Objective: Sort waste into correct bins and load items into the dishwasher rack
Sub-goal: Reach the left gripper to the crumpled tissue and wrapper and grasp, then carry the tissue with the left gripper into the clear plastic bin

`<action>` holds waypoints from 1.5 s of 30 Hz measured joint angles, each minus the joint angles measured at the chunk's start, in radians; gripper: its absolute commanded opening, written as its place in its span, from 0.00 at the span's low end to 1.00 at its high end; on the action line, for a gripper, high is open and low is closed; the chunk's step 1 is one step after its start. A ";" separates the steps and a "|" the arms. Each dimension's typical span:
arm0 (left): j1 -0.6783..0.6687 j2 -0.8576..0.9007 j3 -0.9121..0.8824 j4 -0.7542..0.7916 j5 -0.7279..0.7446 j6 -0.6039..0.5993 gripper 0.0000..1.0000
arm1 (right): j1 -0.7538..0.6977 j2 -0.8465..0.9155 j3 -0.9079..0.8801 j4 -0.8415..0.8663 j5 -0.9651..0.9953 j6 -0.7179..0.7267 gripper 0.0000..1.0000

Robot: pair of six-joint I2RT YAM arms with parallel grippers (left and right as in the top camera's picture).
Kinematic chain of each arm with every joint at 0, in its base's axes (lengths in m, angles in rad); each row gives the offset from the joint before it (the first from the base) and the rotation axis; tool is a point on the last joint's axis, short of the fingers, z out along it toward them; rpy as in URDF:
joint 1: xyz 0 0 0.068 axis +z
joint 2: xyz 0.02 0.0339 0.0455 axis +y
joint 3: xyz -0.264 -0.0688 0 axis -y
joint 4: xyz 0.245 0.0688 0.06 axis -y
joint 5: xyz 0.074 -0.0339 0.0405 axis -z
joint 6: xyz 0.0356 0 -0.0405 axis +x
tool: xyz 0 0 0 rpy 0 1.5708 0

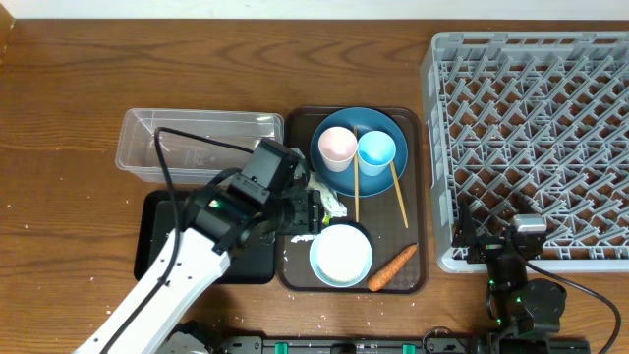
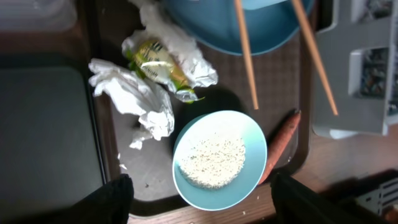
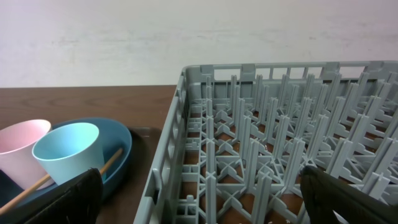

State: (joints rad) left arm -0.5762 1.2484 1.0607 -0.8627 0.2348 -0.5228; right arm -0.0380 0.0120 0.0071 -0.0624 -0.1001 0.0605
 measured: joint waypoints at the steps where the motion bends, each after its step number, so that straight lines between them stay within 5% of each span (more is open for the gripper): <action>1: -0.006 0.012 0.000 0.000 -0.010 -0.013 0.70 | 0.000 0.000 0.000 0.000 0.000 0.000 0.99; 16: -0.051 0.340 -0.007 0.066 -0.134 -0.110 0.63 | 0.000 0.000 0.000 0.000 0.000 0.000 0.99; 25: -0.051 0.456 -0.008 0.113 -0.138 -0.125 0.31 | 0.000 0.000 0.000 0.000 0.000 0.000 0.99; 29: -0.051 0.456 -0.008 0.132 -0.138 -0.130 0.06 | 0.000 0.000 0.000 0.000 0.000 0.000 0.99; 45: -0.050 0.289 0.108 -0.056 -0.167 -0.109 0.06 | 0.000 0.000 0.000 0.000 0.000 0.000 0.99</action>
State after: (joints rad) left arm -0.6258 1.5372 1.1683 -0.9192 0.0677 -0.6315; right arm -0.0380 0.0124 0.0071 -0.0624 -0.1005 0.0605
